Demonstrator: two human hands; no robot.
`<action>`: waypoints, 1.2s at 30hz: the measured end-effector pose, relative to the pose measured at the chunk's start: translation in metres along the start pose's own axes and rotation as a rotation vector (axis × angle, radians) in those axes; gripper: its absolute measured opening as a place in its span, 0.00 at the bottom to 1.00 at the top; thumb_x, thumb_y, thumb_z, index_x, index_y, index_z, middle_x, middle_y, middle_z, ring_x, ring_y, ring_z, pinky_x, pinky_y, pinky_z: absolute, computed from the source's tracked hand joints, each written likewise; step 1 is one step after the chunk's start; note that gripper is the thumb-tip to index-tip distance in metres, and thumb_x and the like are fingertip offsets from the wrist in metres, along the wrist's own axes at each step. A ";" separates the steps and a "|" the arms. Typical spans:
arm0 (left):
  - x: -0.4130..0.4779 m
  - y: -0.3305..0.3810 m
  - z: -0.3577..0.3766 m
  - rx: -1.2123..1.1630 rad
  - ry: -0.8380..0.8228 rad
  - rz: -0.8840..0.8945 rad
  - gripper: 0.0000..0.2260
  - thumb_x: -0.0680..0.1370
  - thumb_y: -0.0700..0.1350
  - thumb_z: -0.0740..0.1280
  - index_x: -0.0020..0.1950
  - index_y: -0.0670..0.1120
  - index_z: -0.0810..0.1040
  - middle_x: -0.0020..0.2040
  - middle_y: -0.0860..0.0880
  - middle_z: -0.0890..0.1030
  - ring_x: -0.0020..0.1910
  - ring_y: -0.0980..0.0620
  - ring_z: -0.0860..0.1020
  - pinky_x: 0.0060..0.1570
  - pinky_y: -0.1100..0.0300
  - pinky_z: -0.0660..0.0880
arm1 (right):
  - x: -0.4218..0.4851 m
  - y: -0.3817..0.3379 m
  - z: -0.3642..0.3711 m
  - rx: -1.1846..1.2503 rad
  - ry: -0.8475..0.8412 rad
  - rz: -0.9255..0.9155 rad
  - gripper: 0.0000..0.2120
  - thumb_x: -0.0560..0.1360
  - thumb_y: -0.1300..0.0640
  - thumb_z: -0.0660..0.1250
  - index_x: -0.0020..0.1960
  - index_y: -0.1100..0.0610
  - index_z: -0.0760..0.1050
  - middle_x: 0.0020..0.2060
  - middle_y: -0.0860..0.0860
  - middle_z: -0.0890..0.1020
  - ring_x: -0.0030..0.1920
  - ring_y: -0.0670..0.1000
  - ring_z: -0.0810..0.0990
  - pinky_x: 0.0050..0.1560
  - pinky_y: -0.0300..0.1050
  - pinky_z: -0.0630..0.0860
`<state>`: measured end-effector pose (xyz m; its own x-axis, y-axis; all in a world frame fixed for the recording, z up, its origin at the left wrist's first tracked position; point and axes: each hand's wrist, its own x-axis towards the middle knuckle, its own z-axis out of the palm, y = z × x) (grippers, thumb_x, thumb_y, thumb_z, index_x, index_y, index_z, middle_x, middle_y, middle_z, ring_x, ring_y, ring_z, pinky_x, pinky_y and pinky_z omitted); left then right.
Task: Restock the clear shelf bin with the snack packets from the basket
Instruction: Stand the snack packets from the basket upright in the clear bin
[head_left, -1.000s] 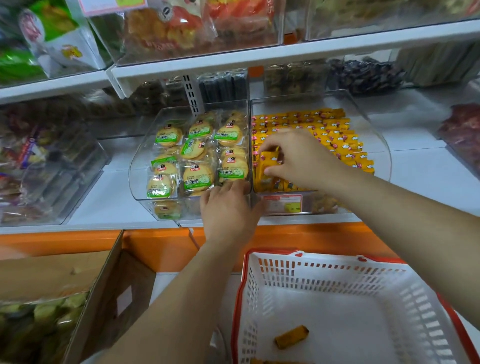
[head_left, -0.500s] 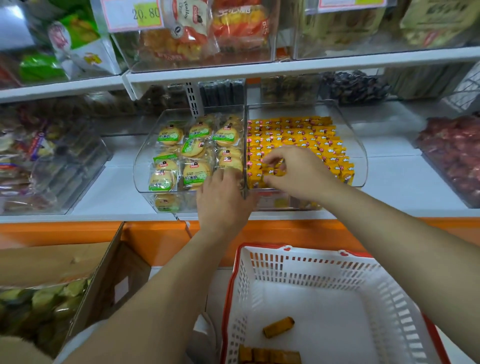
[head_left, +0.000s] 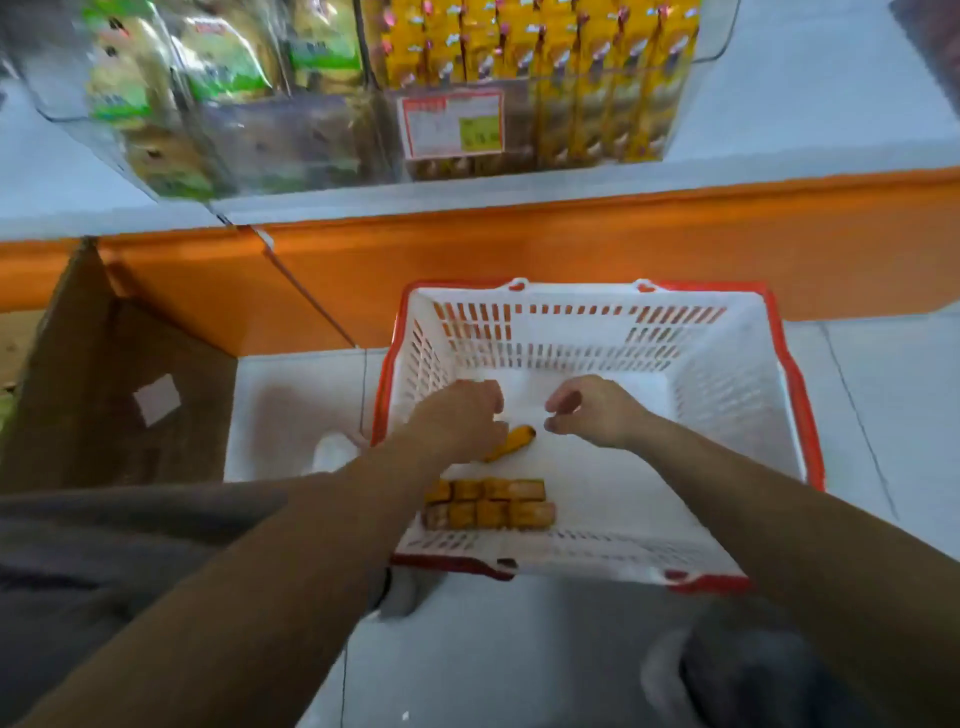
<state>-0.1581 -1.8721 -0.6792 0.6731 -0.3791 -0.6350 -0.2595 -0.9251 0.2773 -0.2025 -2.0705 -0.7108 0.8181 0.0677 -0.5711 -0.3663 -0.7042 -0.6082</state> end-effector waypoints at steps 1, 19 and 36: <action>0.011 -0.002 0.018 -0.052 -0.011 -0.012 0.19 0.80 0.56 0.67 0.67 0.48 0.73 0.64 0.46 0.78 0.59 0.46 0.77 0.58 0.49 0.76 | 0.007 0.010 0.015 -0.021 -0.046 0.017 0.14 0.74 0.52 0.76 0.56 0.56 0.81 0.51 0.52 0.82 0.51 0.52 0.80 0.47 0.41 0.75; 0.115 -0.051 0.125 -0.196 -0.159 -0.090 0.17 0.76 0.56 0.73 0.59 0.48 0.76 0.53 0.48 0.77 0.50 0.50 0.73 0.47 0.55 0.70 | 0.067 0.083 0.097 -0.408 -0.583 -0.102 0.29 0.63 0.37 0.78 0.59 0.47 0.74 0.48 0.47 0.79 0.47 0.51 0.76 0.47 0.46 0.70; 0.096 -0.038 0.131 0.156 -0.378 0.014 0.33 0.77 0.66 0.66 0.71 0.44 0.67 0.65 0.43 0.75 0.60 0.43 0.76 0.50 0.53 0.70 | 0.050 0.110 0.059 -0.397 -0.512 0.074 0.16 0.72 0.43 0.73 0.48 0.53 0.74 0.44 0.52 0.78 0.46 0.54 0.77 0.47 0.46 0.72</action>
<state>-0.1749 -1.8765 -0.8450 0.3743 -0.3464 -0.8602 -0.3883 -0.9009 0.1939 -0.2278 -2.1028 -0.8386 0.4462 0.2684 -0.8537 -0.1418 -0.9207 -0.3636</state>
